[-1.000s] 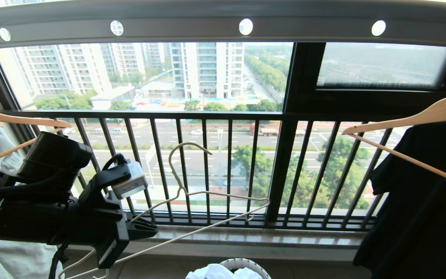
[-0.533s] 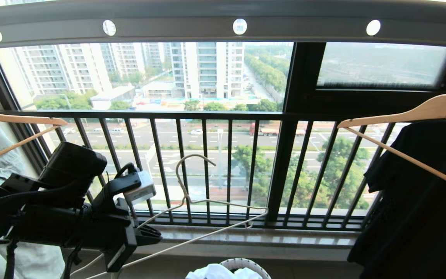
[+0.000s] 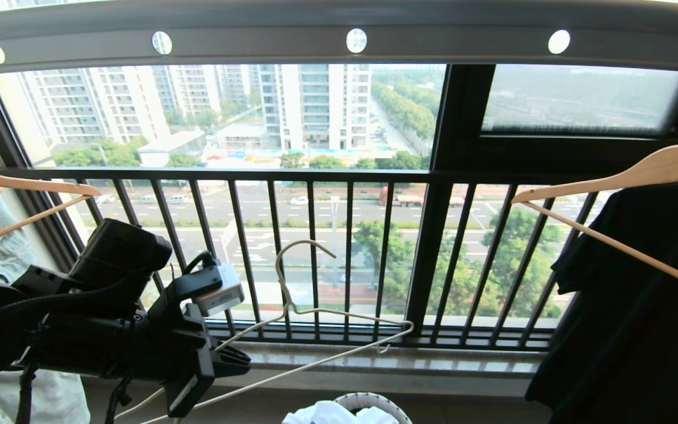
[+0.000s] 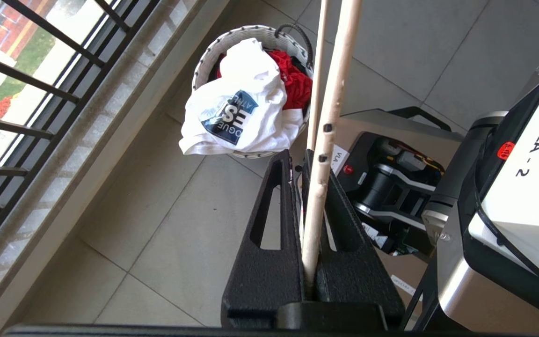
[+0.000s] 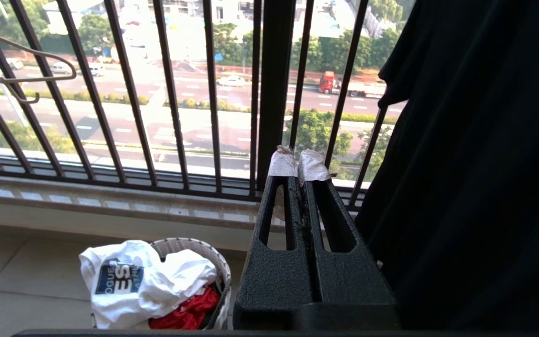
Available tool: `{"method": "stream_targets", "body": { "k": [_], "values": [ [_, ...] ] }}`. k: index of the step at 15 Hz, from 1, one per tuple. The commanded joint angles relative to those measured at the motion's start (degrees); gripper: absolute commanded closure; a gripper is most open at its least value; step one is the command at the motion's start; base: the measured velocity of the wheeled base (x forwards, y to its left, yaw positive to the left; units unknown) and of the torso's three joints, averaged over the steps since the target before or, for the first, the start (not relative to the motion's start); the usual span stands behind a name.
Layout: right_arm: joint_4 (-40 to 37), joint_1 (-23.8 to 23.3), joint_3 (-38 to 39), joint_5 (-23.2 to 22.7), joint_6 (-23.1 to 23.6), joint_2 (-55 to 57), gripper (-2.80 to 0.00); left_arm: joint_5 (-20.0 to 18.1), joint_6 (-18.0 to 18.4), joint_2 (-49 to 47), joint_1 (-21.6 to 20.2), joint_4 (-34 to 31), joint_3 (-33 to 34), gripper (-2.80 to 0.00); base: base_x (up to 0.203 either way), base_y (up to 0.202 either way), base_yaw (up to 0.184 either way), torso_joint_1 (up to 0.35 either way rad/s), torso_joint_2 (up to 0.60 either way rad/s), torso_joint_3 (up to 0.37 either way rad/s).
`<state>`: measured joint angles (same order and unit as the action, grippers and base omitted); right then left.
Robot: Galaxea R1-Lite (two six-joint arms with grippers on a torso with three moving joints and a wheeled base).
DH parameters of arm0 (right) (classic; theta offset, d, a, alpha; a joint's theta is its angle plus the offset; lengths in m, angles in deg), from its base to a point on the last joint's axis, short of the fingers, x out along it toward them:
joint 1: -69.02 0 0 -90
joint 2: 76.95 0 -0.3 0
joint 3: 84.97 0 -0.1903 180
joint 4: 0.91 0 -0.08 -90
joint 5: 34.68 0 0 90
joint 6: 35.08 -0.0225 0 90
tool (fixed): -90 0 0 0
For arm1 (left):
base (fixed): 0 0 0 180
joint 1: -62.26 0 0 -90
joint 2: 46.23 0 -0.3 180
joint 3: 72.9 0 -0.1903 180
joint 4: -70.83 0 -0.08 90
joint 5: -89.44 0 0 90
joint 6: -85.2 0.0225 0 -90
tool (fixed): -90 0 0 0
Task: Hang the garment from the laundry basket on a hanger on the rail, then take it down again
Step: Pick up clothes from the basket
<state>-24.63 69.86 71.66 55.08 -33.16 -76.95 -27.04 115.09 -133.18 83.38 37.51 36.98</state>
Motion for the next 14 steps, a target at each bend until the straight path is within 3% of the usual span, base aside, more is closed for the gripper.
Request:
{"method": "stream_targets", "body": {
  "k": [1,6,14],
  "values": [
    [0.0,0.0,0.0,0.0,0.0,0.1,0.00,-0.2,0.1,-0.1,0.1,-0.1,-0.1,0.00,0.000,0.000,0.000,0.000,0.00,0.000],
    [0.0,0.0,0.0,0.0,0.0,0.0,0.00,-0.1,-0.1,-0.1,0.7,-0.1,-0.2,0.00,0.000,0.000,0.000,0.000,0.00,0.000],
    [0.0,0.0,0.0,0.0,0.0,0.0,0.00,-0.1,-0.1,0.1,0.7,-0.1,-0.2,0.00,0.000,0.000,0.000,-0.109,0.23,0.126]
  ]
}}
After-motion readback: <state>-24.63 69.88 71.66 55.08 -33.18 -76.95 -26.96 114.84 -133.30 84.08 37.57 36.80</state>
